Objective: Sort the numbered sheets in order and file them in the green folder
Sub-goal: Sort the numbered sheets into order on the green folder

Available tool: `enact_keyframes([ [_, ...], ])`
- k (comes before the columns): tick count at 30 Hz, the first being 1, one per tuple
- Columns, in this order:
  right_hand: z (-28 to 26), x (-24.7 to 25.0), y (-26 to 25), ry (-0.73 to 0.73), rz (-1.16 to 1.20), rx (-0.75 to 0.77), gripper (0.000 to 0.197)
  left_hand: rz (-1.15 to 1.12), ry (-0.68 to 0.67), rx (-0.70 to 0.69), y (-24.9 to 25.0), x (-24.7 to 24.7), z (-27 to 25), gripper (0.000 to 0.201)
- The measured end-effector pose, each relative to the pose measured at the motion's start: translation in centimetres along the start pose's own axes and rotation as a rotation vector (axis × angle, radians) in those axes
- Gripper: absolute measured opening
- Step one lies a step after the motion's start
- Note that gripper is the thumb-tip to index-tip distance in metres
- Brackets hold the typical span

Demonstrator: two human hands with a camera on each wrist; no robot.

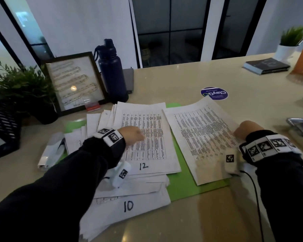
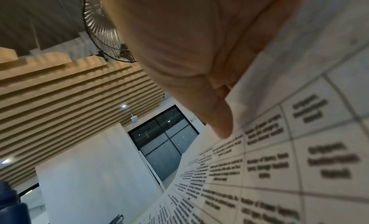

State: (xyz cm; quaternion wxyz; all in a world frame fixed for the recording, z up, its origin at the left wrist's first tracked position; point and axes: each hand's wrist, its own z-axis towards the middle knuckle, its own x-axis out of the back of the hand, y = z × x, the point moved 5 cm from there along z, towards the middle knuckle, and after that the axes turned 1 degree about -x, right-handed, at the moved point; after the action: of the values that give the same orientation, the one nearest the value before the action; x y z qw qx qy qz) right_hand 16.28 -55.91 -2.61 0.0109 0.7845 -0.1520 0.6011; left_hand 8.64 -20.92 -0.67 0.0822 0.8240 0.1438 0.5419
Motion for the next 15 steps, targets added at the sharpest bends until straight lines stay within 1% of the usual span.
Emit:
enact_keyframes([
  [1, -0.7, 0.3, -0.2, 0.005, 0.038, -0.024, 0.026, -0.025, 0.035, 0.032, -1.5, 0.5, -0.2, 0.044],
  [3, -1.8, 1.4, -0.5, 0.088, 0.108, -0.04, 0.044, -0.135, 0.111, 0.103, -4.1, 1.6, -0.9, 0.038],
  [5, -3.4, 2.3, -1.6, 0.146, 0.188, 0.019, 0.059, -0.25, 0.148, 0.171, -6.5, 2.0, -1.7, 0.035],
  [6, -4.5, 2.7, -2.7, 0.134, 0.272, 0.076, 0.062, -0.3, 0.151, 0.204, -7.6, 1.8, -2.1, 0.034],
  [8, -6.6, 3.0, -6.0, 0.048, 0.476, 0.23, 0.059, -0.379, 0.141, 0.269, -9.3, 1.2, -2.8, 0.033],
  [10, -8.4, 1.9, -9.8, -0.143, 0.674, 0.349, 0.052, -0.448, 0.128, 0.311, -10.5, 0.4, -3.1, 0.03],
  [11, -9.1, 0.8, -11.5, -0.254, 0.726, 0.374, 0.05, -0.489, 0.132, 0.318, -10.9, 0.2, -3.3, 0.029],
  [12, -9.6, -0.7, -13.0, -0.355, 0.738, 0.384, 0.048, -0.522, 0.138, 0.325, -11.0, 0.1, -3.6, 0.028],
  [13, -9.8, -2.4, -14.2, -0.419, 0.705, 0.378, 0.046, -0.542, 0.146, 0.329, -11.1, 0.0, -3.9, 0.029],
  [15, -9.6, -5.1, -15.5, -0.449, 0.627, 0.337, 0.044, -0.579, 0.144, 0.329, -11.3, -0.3, -4.2, 0.034],
])
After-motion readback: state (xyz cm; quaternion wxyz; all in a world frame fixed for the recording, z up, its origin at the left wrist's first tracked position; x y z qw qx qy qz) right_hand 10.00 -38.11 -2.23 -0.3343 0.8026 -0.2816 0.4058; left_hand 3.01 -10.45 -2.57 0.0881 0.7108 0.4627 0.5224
